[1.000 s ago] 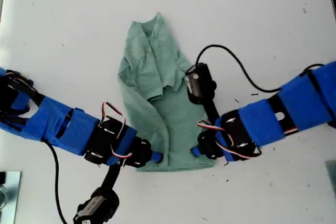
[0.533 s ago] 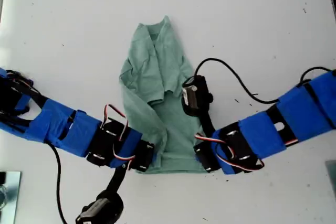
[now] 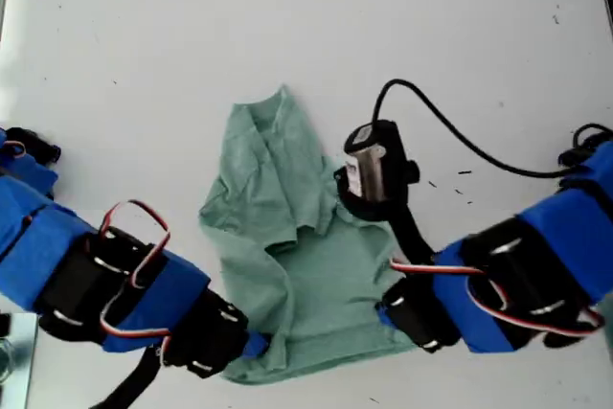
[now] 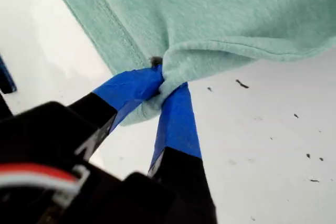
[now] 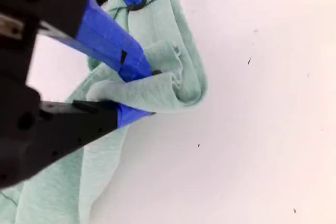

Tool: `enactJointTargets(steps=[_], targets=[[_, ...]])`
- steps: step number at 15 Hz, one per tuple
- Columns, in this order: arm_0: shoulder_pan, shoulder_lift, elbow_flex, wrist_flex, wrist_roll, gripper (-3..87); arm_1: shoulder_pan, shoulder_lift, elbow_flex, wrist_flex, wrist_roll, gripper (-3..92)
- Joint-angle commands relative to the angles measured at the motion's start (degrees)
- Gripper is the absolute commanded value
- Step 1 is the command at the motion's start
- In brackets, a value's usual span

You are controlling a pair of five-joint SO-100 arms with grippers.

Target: Fold t shirt

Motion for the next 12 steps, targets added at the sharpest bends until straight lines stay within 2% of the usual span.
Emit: enactJointTargets(steps=[1, 4, 6, 7, 10, 12], targets=[[1.93, 5.36, -2.29, -0.7, -0.35, -0.3, -0.26, 4.66, -2.81, -0.97, -1.58, 0.5], [-1.05, 9.23, -0.62, 0.26, -0.35, -0.3, 6.5, 9.49, 0.26, -4.48, -7.82, 0.5], [-7.29, 13.27, 1.58, 7.82, 0.62, -0.3, 16.08, 8.96, 0.35, -6.94, -17.05, 0.5], [-11.69, 17.05, 4.83, 8.61, 2.64, -0.3, 21.88, 7.65, -0.88, -7.73, -22.41, 0.5], [-26.81, 28.21, 17.67, 8.96, 9.4, -0.3, 35.95, 1.23, -6.68, -12.13, -34.37, 0.5], [-33.84, 37.44, 27.69, 6.15, 11.87, -0.3, 40.17, 0.0, -6.86, -13.8, -36.47, 0.8]])
